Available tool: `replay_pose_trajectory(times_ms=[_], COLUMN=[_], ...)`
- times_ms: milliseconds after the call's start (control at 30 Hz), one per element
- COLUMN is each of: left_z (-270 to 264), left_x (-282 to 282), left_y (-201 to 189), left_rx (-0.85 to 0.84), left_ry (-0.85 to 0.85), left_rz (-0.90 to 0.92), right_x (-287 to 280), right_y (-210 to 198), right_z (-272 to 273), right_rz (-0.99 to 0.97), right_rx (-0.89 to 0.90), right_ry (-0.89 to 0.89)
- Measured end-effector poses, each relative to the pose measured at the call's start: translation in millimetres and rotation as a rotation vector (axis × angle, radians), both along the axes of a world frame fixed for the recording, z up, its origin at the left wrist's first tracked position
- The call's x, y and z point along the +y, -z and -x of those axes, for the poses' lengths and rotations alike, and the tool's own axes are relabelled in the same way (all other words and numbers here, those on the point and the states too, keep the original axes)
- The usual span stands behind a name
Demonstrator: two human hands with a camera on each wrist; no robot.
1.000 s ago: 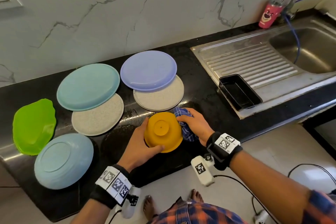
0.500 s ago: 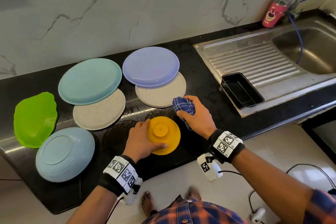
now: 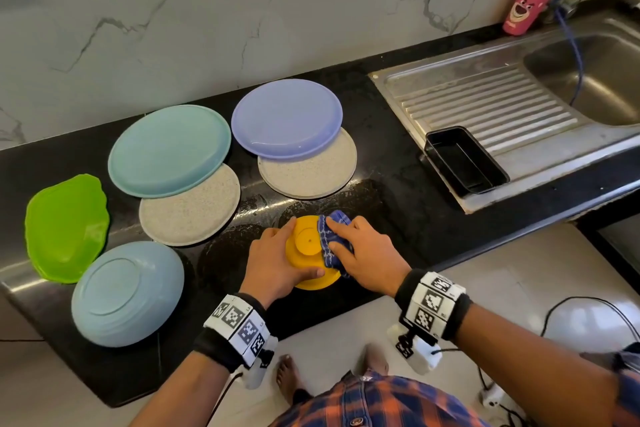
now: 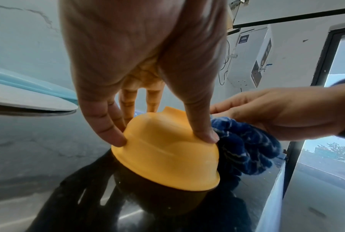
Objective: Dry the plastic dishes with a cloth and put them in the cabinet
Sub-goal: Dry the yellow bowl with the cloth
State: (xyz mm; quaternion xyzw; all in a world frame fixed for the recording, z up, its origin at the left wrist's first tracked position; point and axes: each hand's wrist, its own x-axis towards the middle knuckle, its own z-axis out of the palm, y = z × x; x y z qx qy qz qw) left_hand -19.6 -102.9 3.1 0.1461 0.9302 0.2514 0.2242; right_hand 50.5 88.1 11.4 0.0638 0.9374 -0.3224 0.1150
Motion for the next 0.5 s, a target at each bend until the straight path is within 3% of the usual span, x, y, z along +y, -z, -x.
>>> replay_pose_trajectory(times_ms=[100, 233, 500], left_z=[0.5, 2.6, 4.1], left_x=[-0.3, -5.4, -4.7], left_y=[-1.8, -1.5, -5.2], left_rx=[-0.006, -0.016, -0.04], left_ry=[0.021, 0.014, 0.024], left_rz=[0.005, -0.031, -0.051], right_x=[-2.9, 4.5, 5.2], right_y=[-1.4, -8.4, -24.7], right_z=[-13.6, 17.1, 105.9], right_rz=[0.016, -0.019, -0.071], right_rx=[-0.002, -0.004, -0.234], right_ry=[-0.008, 0.0, -0.317])
